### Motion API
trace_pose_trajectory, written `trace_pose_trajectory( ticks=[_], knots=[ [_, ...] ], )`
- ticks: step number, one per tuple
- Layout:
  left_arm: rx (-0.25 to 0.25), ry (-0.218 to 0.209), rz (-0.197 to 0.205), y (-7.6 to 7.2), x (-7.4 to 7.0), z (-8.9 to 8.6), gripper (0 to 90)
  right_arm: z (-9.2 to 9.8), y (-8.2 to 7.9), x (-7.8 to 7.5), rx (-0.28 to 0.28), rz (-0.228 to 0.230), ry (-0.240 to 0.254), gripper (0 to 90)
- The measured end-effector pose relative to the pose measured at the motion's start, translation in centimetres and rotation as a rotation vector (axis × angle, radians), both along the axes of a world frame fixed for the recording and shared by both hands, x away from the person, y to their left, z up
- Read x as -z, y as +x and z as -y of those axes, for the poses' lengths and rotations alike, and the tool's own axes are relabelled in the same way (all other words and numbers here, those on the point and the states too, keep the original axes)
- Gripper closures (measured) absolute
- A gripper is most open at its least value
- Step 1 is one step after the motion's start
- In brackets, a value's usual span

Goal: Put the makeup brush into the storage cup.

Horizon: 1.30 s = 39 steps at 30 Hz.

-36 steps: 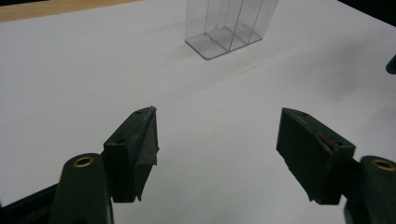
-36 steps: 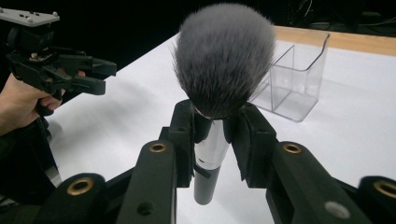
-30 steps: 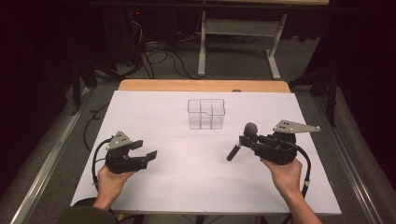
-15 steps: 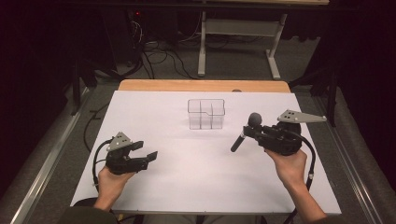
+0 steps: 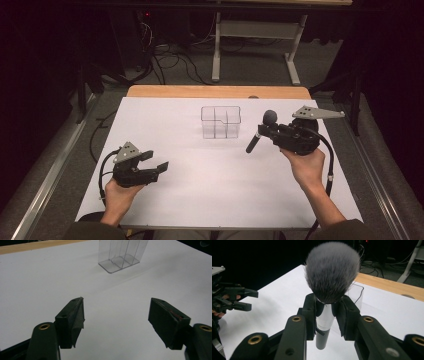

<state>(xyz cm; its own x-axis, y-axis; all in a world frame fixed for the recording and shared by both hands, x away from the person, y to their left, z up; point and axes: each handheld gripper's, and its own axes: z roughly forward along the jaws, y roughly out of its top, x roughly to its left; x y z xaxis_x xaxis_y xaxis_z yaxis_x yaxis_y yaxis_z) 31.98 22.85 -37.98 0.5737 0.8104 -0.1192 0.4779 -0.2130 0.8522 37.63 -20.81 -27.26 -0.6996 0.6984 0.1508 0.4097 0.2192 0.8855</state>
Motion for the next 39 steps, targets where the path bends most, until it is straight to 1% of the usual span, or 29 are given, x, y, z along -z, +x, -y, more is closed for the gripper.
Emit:
trace_pose_trajectory(
  ticks=[11, 18, 19, 21, 22, 25, 26, 34, 37, 39],
  knots=[
    [0.005, 0.013, 0.013, -0.2, 0.0, 0.3, 29.2, -0.6, 1.1, -0.8, 0.02, -0.002, -0.006, 72.9],
    [0.009, 0.034, 0.026, -0.3, 0.0, 0.6, 29.3, -1.2, 1.8, -1.5, 0.037, 0.002, -0.016, 72.9],
    [0.01, 0.036, 0.024, -0.3, 0.0, 0.6, 29.4, -1.3, 1.9, -1.6, 0.04, -0.004, -0.017, 72.9],
    [0.009, 0.04, 0.026, -0.3, 0.0, 0.6, 29.4, -1.6, 2.2, -1.8, 0.04, 0.003, -0.023, 72.9],
    [0.008, 0.039, 0.025, -0.2, 0.0, 0.6, 29.4, -1.8, 2.3, -1.9, 0.043, 0.005, -0.015, 72.9],
    [0.01, 0.041, 0.023, -0.2, 0.1, 0.6, 29.4, -2.2, 2.4, -1.9, 0.041, 0.008, -0.015, 72.9],
    [0.012, 0.042, 0.022, -0.2, 0.1, 0.6, 29.4, -2.3, 2.5, -1.9, 0.043, 0.009, -0.022, 72.9],
    [0.018, 0.043, 0.02, -0.2, 0.1, 0.7, 29.3, -2.7, 3.3, -2.3, 0.062, 0.009, -0.032, 72.9],
    [0.009, 0.049, 0.014, -0.1, 0.2, 0.8, 29.4, -2.9, 3.7, -2.4, 0.064, 0.01, -0.031, 72.9],
    [0.01, 0.05, 0.015, -0.1, 0.2, 0.8, 29.4, -3.0, 3.9, -2.4, 0.07, 0.008, -0.04, 72.9]
  ],
)
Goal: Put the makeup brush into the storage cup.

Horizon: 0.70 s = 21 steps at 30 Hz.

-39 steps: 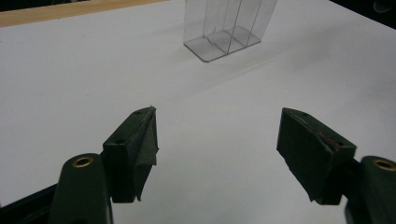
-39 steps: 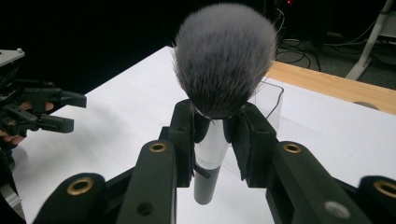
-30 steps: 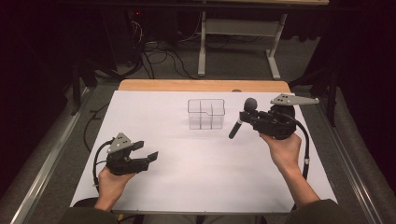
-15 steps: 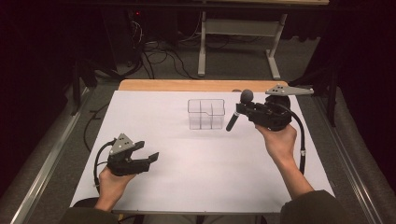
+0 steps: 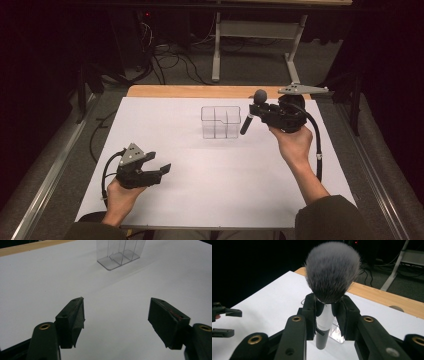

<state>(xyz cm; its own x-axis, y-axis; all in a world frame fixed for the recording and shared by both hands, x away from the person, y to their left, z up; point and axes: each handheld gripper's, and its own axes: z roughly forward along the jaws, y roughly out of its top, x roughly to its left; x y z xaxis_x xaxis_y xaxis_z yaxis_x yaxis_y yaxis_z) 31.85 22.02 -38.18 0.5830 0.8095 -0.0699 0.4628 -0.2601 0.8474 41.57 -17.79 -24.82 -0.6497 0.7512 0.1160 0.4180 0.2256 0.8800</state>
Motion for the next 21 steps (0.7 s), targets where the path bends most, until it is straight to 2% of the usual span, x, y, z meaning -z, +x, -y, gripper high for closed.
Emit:
trace_pose_trajectory(
  ticks=[7, 13, 21],
  knots=[
    [0.0, -0.001, 0.001, 0.0, 0.0, 0.0, 29.3, -0.6, 1.1, -0.1, 0.015, 0.002, -0.008, 72.8],
    [-0.004, -0.003, 0.003, 0.0, 0.0, 0.0, 29.1, -1.2, 2.1, 0.0, 0.051, 0.01, 0.001, 72.7],
    [-0.006, -0.009, 0.003, 0.0, 0.0, -0.1, 28.8, -1.7, 3.6, 0.4, 0.101, 0.005, -0.015, 72.6]
  ],
)
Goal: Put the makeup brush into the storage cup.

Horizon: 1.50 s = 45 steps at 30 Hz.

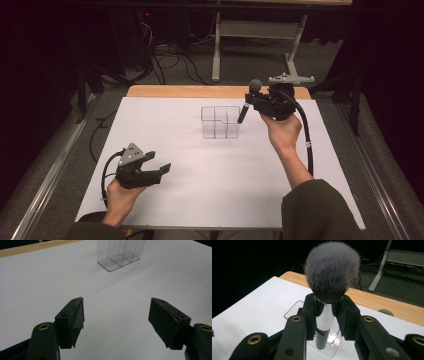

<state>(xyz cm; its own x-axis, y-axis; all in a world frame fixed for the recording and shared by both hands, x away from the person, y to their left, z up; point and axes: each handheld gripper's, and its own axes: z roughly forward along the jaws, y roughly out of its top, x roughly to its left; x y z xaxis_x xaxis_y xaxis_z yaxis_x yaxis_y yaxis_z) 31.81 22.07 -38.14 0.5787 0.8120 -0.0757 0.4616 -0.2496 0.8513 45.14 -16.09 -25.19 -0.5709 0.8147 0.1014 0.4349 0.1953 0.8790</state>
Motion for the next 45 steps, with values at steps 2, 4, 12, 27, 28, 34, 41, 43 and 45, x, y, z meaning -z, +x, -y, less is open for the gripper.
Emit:
trace_pose_trajectory(
  ticks=[2, 4, 12, 27, 28, 34, 41, 43, 45],
  knots=[
    [-0.001, -0.001, -0.001, 0.0, 0.0, 0.0, 28.8, 0.0, 0.2, 0.0, 0.008, -0.001, 0.001, 72.6],
    [-0.002, 0.0, 0.0, 0.0, 0.0, 0.0, 28.7, -0.1, 0.6, 0.2, 0.022, -0.003, -0.006, 72.6],
    [0.0, -0.004, -0.003, 0.0, 0.0, 0.0, 28.7, -0.6, 1.8, 1.2, 0.049, -0.022, -0.022, 72.6],
    [0.004, -0.007, -0.003, 0.0, 0.0, 0.1, 28.5, -1.9, 2.8, 2.0, 0.059, -0.032, -0.038, 72.5],
    [0.004, -0.007, -0.003, 0.0, 0.0, 0.1, 28.5, -2.0, 2.9, 2.1, 0.06, -0.032, -0.041, 72.5],
    [0.005, -0.004, -0.004, 0.1, 0.0, 0.1, 28.5, -2.5, 3.2, 2.5, 0.067, -0.039, -0.055, 72.4],
    [0.004, -0.006, -0.002, 0.1, 0.0, 0.1, 28.6, -3.0, 3.5, 2.9, 0.065, -0.049, -0.074, 72.3],
    [0.004, -0.005, -0.002, 0.0, 0.0, 0.1, 28.6, -3.1, 3.5, 3.0, 0.064, -0.052, -0.076, 72.2],
    [0.005, -0.003, -0.001, 0.0, 0.0, 0.1, 28.6, -3.2, 3.5, 3.0, 0.064, -0.054, -0.08, 72.2]
  ],
)
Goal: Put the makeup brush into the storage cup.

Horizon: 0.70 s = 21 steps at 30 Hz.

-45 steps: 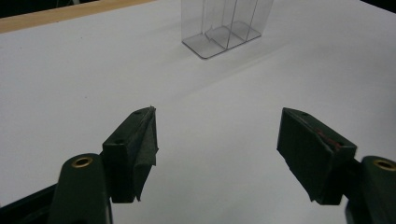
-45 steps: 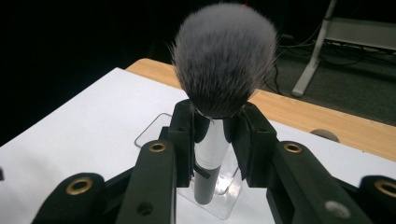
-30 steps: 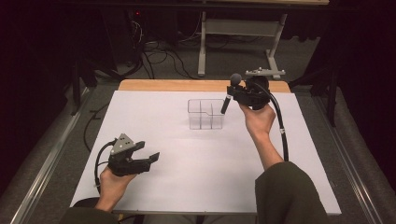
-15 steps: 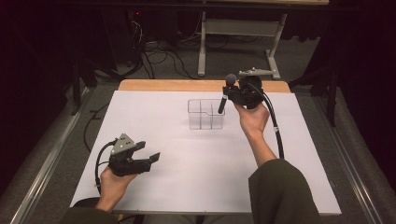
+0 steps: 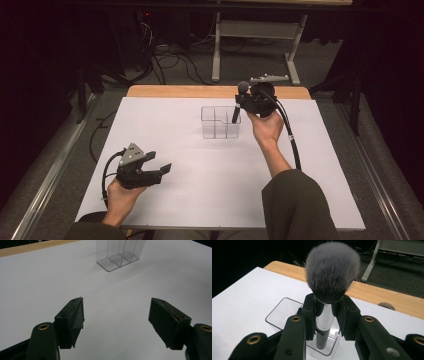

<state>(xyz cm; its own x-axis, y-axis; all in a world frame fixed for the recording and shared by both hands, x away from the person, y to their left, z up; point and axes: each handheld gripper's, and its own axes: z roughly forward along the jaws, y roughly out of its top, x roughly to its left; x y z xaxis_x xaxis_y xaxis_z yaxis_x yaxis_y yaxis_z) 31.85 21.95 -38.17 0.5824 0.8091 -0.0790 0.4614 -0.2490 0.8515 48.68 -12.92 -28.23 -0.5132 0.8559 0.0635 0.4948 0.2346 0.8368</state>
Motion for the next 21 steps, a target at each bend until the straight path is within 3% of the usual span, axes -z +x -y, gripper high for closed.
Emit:
trace_pose_trajectory(
  ticks=[14, 17, 21],
  knots=[
    [0.002, 0.003, -0.002, 0.02, 0.03, 0.02, 28.6, -0.52, 0.34, 0.53, -0.002, -0.018, -0.038, 70.2],
    [0.002, 0.003, -0.002, 0.02, 0.02, 0.0, 28.6, -0.75, 0.5, 0.61, -0.003, -0.03, -0.044, 58.0],
    [0.0, 0.0, -0.001, -0.01, -0.01, -0.08, 28.6, -0.89, 0.34, 0.42, 0.006, -0.013, -0.04, 42.8]
  ],
)
